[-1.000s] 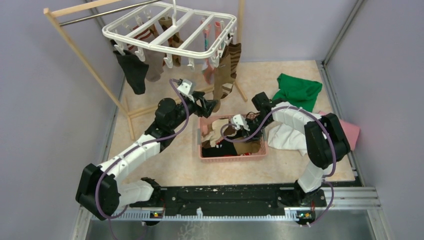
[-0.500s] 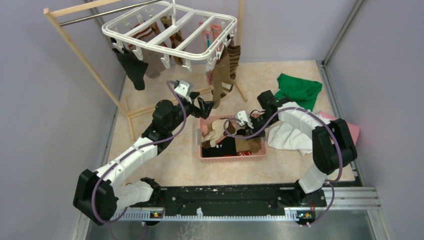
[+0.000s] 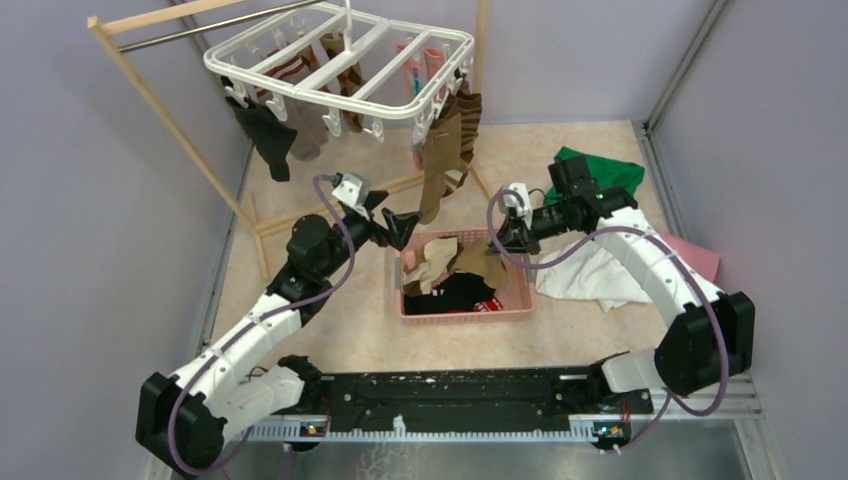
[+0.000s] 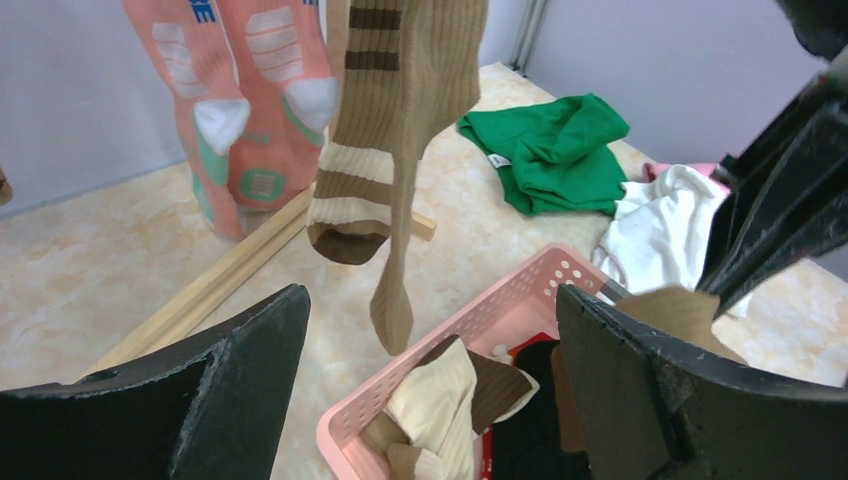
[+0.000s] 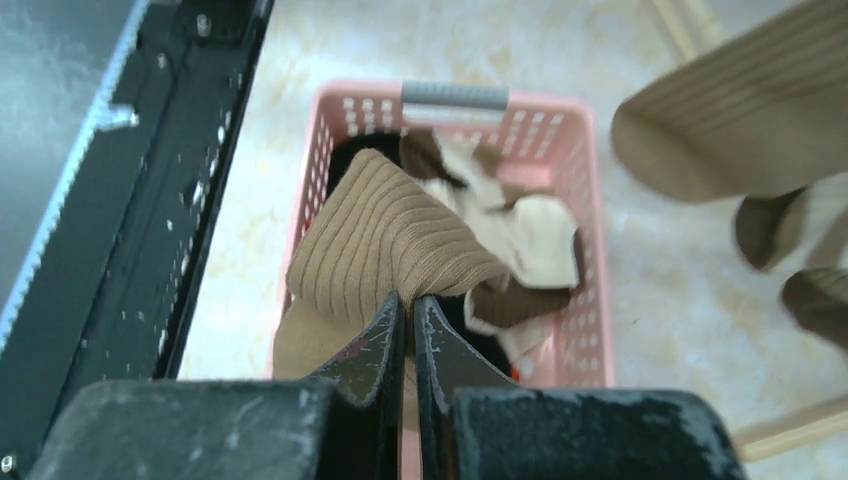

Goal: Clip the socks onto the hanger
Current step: Pick up the sock from the bin.

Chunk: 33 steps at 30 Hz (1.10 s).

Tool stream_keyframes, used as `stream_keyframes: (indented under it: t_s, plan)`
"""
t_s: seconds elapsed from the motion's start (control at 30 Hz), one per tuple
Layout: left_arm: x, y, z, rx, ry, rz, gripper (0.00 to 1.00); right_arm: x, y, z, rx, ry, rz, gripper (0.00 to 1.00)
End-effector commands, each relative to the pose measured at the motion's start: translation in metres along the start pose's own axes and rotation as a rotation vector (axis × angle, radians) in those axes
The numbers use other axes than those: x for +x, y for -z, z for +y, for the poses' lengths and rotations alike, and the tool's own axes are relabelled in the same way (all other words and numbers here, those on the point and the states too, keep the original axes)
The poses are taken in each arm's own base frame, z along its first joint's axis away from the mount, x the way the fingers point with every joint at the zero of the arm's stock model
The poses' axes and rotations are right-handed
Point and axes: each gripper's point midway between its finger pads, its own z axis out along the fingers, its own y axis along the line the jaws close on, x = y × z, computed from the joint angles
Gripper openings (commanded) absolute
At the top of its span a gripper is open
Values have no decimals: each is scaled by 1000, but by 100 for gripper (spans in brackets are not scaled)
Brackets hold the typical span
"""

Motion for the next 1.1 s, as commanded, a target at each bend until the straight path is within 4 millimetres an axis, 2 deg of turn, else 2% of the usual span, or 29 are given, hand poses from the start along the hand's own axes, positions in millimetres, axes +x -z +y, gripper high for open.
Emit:
stream_keyframes:
  t_s: [0.0,0.13,0.23,0.43,0.53,0.7,0.93,1.07]
  plan:
    - [-15,16,-19,91,29,-47,98,-93,22,-6,52,69,-253,0]
    - [-29,33,-47,231,31,-88,98,-123,29,-6,70,29,-355,0]
    - [-34,46,-67,337,49,-93,98,-137,34,-8,94,11,-407,0]
    - [-39,63,-84,395,307,-121,98,-147,38,-17,178,-12,-468,0]
    - [-48,68,-79,356,478,-186,98,-137,33,-17,195,-5,-442,0]
    - [-40,67,-65,267,623,-193,98,-122,24,-17,213,38,-392,0]
    - [-21,57,-62,244,1112,-109,98,-134,18,-27,287,109,-427,0]
    - [-18,52,-59,227,1283,-85,98,-136,12,-30,294,116,-437,0]
